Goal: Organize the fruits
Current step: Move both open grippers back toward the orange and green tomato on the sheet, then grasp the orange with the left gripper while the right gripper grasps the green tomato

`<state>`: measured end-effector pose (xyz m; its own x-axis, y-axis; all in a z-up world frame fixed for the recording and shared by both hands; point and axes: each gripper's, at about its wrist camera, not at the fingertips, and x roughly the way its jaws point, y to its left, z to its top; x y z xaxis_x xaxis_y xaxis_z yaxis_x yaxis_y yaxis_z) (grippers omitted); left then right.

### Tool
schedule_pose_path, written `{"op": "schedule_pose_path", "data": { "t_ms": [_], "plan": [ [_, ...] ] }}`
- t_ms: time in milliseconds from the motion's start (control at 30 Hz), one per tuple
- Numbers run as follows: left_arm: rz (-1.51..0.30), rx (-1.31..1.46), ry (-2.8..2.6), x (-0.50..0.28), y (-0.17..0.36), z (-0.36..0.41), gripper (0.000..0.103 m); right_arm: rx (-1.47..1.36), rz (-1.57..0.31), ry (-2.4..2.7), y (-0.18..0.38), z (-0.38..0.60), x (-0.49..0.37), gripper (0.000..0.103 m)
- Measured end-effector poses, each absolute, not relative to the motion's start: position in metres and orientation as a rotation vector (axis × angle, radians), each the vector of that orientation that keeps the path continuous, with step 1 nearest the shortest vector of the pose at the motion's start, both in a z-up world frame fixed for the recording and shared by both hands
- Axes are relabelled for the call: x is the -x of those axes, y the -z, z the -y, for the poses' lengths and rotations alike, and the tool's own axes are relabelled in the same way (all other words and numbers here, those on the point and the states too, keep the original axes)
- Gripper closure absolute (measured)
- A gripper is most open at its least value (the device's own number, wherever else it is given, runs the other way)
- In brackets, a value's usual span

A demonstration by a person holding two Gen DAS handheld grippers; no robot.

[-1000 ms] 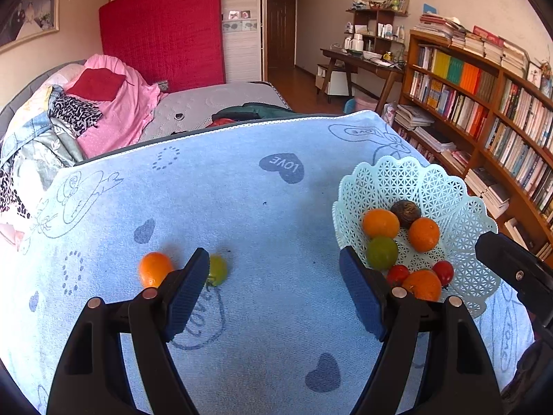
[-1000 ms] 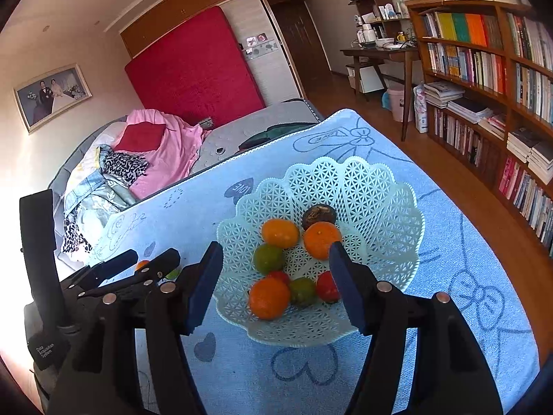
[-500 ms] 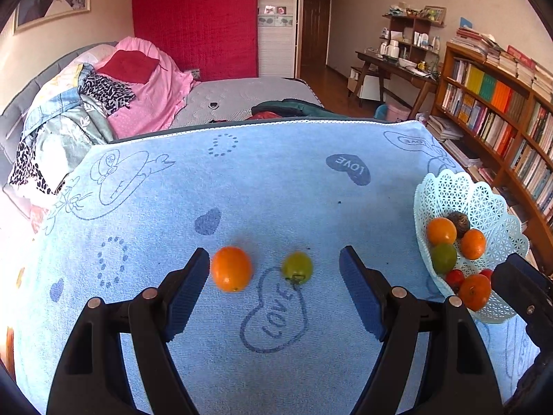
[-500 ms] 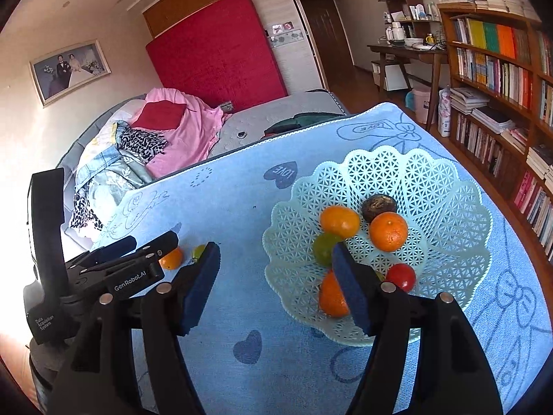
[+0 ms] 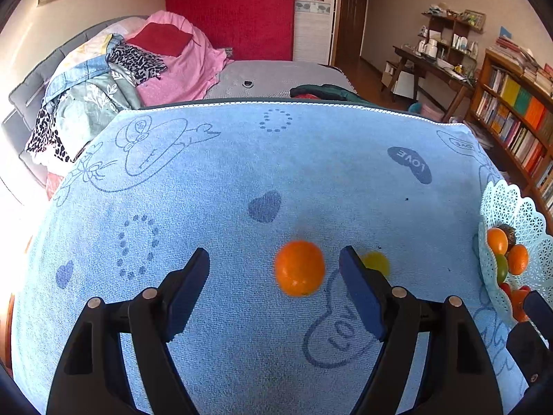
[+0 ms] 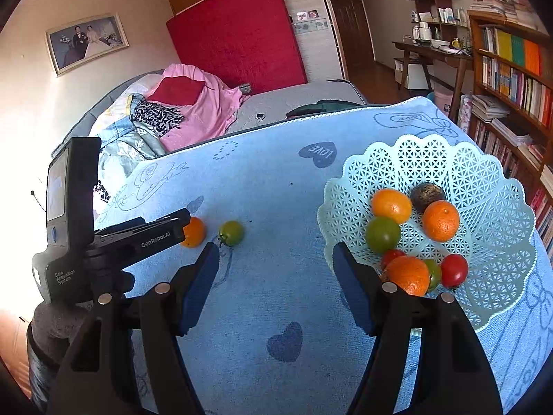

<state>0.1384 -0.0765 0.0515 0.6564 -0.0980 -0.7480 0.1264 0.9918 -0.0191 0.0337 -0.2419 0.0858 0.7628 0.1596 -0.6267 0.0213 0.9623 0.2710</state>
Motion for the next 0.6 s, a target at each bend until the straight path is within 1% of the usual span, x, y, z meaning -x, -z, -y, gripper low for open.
{"op": "schedule_pose_path", "data": {
  "t_ms": [600],
  "plan": [
    [-0.881,-0.032,0.167,-0.152,-0.013,0.078,0.027,-0.177,-0.789,-0.133,-0.057,0.208,-0.057,0.033]
  ]
}}
